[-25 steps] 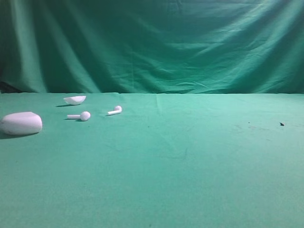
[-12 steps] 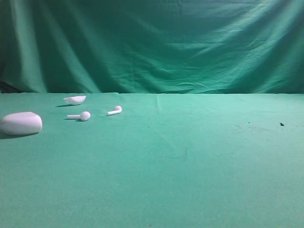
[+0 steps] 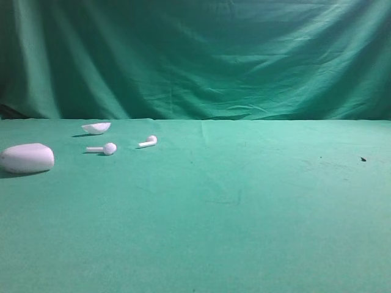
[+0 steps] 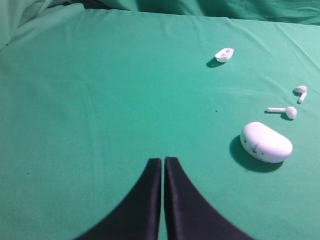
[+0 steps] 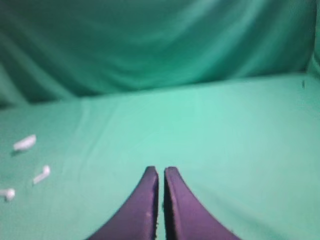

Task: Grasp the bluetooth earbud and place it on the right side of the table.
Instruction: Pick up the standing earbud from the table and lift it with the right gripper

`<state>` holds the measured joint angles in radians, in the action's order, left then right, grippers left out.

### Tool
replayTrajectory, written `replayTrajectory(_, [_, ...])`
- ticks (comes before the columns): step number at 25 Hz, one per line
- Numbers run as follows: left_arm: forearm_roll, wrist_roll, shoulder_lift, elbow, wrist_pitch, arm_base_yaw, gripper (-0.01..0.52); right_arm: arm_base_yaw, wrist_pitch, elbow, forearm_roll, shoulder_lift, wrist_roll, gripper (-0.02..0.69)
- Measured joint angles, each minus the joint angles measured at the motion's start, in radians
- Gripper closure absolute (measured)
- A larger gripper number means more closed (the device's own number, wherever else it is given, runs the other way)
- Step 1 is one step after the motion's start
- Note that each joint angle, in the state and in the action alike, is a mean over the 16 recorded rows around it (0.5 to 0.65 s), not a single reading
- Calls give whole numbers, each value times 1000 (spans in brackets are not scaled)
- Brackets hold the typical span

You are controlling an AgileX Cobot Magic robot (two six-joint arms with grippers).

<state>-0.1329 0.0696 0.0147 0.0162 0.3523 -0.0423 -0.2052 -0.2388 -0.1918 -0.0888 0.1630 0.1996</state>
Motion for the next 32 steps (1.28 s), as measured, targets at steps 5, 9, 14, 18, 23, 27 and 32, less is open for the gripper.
replayTrajectory(5, [0, 0, 0, 0, 0, 0, 514, 0, -160, -146, 20, 174, -1, 665])
replayTrajectory(9, [0, 0, 0, 0, 0, 0, 514, 0, -256, -256, 41, 343, -34, 665])
replayTrajectory(14, [0, 0, 0, 0, 0, 0, 514, -15, -352, -388, 71, 570, -107, 665])
replayTrajectory(18, [0, 0, 0, 0, 0, 0, 514, -70, -422, -512, 87, 767, -172, 665])
replayTrajectory(23, [0, 0, 0, 0, 0, 0, 514, -185, -521, -711, 103, 1041, -223, 665])
replayTrajectory(27, [0, 0, 0, 0, 0, 0, 514, -297, -586, -899, 104, 1262, -214, 665])
replayTrajectory(32, [0, 0, 0, 0, 0, 0, 514, -416, -665, -1165, 83, 1525, -181, 662])
